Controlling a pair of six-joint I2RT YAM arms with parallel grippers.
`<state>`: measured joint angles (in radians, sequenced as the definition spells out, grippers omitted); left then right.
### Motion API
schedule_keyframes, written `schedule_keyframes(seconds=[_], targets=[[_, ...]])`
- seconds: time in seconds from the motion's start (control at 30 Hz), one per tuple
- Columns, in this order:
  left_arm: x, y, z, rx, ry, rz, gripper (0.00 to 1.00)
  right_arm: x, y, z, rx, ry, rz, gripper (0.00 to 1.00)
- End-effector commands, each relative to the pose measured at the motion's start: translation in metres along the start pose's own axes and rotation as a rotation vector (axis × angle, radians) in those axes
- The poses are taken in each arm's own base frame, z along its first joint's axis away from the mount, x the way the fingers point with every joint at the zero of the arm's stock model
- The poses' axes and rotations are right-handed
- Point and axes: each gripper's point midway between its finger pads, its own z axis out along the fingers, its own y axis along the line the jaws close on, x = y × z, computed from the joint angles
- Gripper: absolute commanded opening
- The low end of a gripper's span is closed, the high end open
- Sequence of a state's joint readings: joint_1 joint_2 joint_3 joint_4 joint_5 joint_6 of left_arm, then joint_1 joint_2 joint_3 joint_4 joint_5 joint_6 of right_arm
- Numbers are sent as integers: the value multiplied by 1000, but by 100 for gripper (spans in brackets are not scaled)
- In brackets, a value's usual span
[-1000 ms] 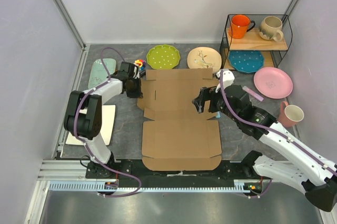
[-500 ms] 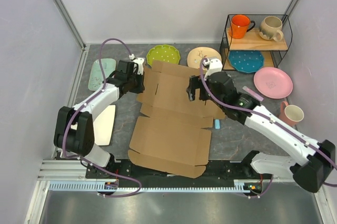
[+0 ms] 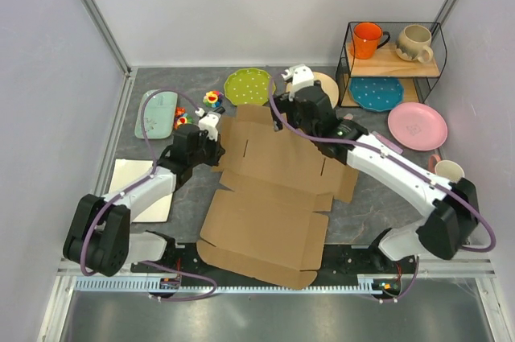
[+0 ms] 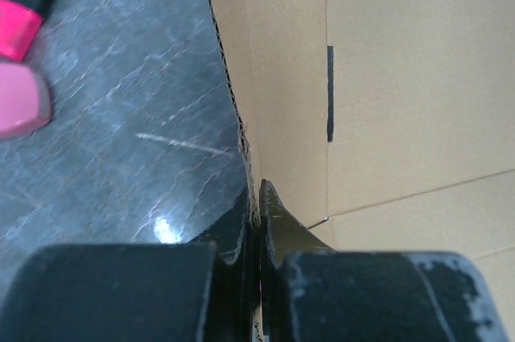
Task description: Fold the paper box
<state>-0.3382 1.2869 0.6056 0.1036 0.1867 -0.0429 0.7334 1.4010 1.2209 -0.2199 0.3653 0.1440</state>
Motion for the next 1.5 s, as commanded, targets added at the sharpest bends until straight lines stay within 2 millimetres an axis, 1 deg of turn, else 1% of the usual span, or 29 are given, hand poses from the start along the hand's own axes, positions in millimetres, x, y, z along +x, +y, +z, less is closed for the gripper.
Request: schedule_keyframes(seconds=[0.0, 0.07, 0.1, 0.17, 0.23, 0.27, 0.33, 0.37, 0.43, 0.47, 0.53, 0.57, 0.63, 0.67, 0.8, 0.83, 0.93, 0.97, 1.07, 1.17, 1.23, 1.27, 1.33, 1.37, 1.47], targets=[[-60, -17, -5, 51, -236, 100, 2, -37, 12, 19, -28, -45, -119, 98], [-61, -18, -8, 53, -245, 104, 2, -30, 16, 26, -62, -20, -199, 98], [-62, -18, -9, 49, -255, 135, 2, -27, 20, 28, -79, -14, -213, 98], [-60, -16, -9, 38, -254, 139, 2, -16, 20, 35, -83, 16, -256, 99], [-59, -16, -9, 36, -254, 136, 2, -8, 21, 37, -89, 29, -270, 98], [-59, -15, -9, 35, -253, 135, 2, 3, 19, 38, -89, 48, -283, 98], [-57, -16, -7, 34, -248, 123, 2, 8, 15, 40, -69, 43, -283, 99], [-54, -16, -7, 35, -240, 116, 2, 18, 13, 41, -64, 62, -289, 98], [-50, -21, -8, 30, -234, 121, 2, 23, 10, 43, -47, 60, -292, 98], [-47, -22, -9, 23, -228, 127, 2, 32, 8, 44, -39, 73, -299, 98], [-44, -26, -7, 19, -217, 145, 2, 39, 3, 50, -20, 81, -306, 98], [-41, -27, -6, 20, -205, 145, 2, 49, 4, 55, -28, 106, -315, 98], [-39, -29, -4, 22, -195, 144, 2, 58, 3, 61, -26, 127, -331, 98], [-37, -29, -3, 24, -190, 136, 2, 66, 1, 64, -19, 140, -339, 97], [-33, -33, -3, 25, -176, 140, 2, 62, -3, 73, -34, 108, -295, 97], [-33, -34, -3, 25, -174, 145, 2, 59, -9, 75, -22, 104, -279, 97], [-31, -34, -5, 17, -166, 154, 2, 44, -18, 80, -4, 66, -256, 98], [-30, -34, -5, 15, -164, 155, 2, 36, -18, 79, -5, 47, -248, 98], [-29, -34, -5, 13, -161, 154, 2, 23, -21, 82, -10, 21, -238, 98], [-29, -34, -4, 9, -161, 155, 2, 22, -18, 88, -39, 31, -260, 98], [-29, -34, -5, 4, -162, 157, 2, 26, -12, 91, -101, 55, -266, 98], [-29, -34, -5, 2, -164, 158, 2, 24, -10, 94, -119, 59, -267, 98], [-30, -34, -6, -1, -172, 159, 2, 23, -7, 92, -150, 65, -274, 97], [-31, -34, -6, -1, -175, 163, 2, 23, -1, 91, -186, 63, -276, 97], [-31, -34, -6, -4, -175, 163, 2, 32, 2, 95, -213, 96, -297, 97]])
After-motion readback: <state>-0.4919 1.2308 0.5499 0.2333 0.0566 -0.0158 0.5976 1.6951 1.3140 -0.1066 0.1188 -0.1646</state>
